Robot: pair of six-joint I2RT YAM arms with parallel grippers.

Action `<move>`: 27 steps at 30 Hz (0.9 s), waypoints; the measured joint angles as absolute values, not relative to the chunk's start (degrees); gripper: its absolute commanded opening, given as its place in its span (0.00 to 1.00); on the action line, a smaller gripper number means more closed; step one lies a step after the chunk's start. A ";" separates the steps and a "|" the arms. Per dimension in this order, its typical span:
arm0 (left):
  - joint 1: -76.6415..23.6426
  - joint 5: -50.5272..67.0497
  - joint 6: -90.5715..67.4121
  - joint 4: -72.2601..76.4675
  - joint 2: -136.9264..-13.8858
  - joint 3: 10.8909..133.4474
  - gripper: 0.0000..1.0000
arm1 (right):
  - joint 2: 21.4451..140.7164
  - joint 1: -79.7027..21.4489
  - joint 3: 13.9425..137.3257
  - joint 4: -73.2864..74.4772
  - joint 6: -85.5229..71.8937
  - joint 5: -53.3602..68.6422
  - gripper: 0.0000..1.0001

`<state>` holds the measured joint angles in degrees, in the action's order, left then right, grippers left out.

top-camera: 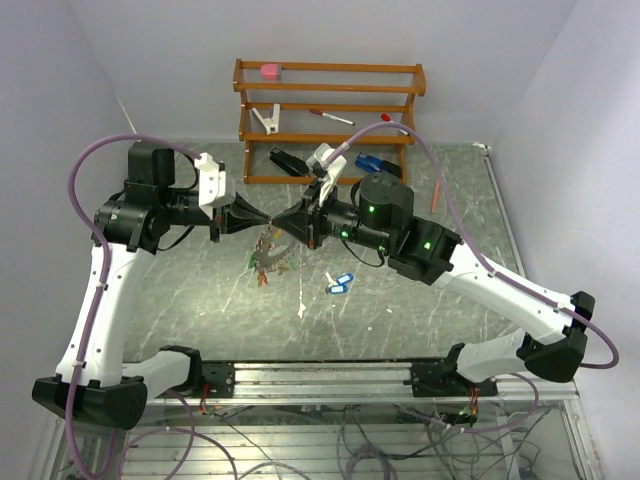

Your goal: Put the keys on the keyring

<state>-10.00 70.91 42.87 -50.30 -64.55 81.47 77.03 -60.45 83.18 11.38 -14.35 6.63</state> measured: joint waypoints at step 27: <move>-9.98 69.82 52.07 -56.88 -63.68 82.52 0.07 | 77.45 -60.62 83.35 8.93 -21.32 2.96 0.00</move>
<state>-9.98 69.82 52.07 -56.88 -63.68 82.52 77.45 -60.62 83.35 8.93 -21.32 2.96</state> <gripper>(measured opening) 0.074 0.007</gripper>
